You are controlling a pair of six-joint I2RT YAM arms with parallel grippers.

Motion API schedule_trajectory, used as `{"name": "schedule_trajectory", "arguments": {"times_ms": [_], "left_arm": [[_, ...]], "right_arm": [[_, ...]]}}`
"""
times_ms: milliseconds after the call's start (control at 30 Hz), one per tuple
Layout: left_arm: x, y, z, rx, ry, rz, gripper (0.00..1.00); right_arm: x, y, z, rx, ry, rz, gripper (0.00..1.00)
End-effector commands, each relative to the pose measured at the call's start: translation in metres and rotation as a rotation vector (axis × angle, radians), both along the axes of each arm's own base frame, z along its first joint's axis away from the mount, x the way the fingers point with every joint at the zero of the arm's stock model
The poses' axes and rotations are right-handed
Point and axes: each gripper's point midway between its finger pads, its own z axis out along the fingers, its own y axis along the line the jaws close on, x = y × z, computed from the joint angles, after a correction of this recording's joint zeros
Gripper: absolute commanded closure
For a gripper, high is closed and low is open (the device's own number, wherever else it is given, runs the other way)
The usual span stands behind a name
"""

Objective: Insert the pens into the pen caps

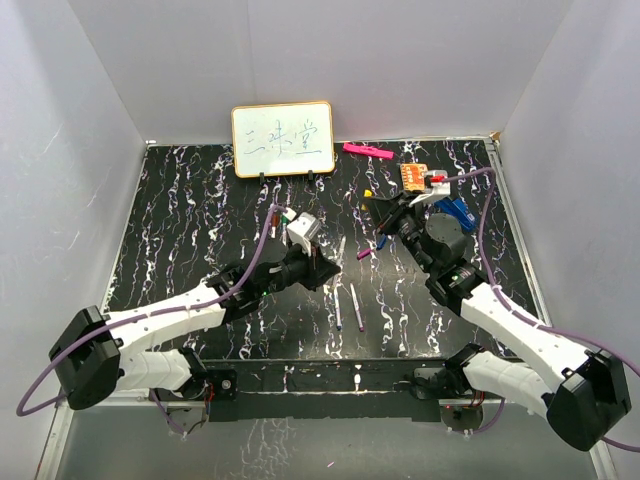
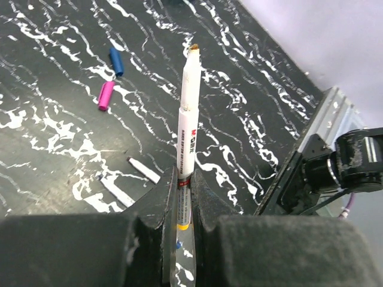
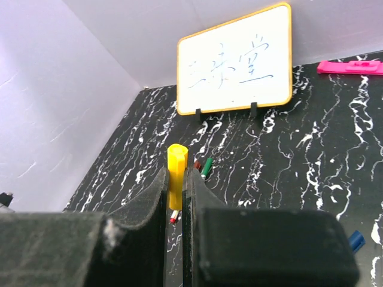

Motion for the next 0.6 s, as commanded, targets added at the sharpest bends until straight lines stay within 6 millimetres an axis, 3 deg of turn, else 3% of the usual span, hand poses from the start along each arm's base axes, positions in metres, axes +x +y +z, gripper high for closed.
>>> {"name": "schedule_trajectory", "arguments": {"times_ms": [0,233,567], "left_arm": [[-0.005,-0.018,0.042,-0.206,-0.072,-0.06,1.0],[0.0,-0.024,0.056,-0.255,-0.088,-0.05,1.0],[0.004,-0.029,0.047,-0.24,-0.05,-0.04,1.0]], "right_arm": [[-0.011,0.01,0.037,0.095,-0.135,0.074,1.0],[-0.022,0.019,0.037,0.138,-0.165,0.149,1.0],[-0.031,0.027,0.037,0.145,-0.176,0.217,1.0]]}}
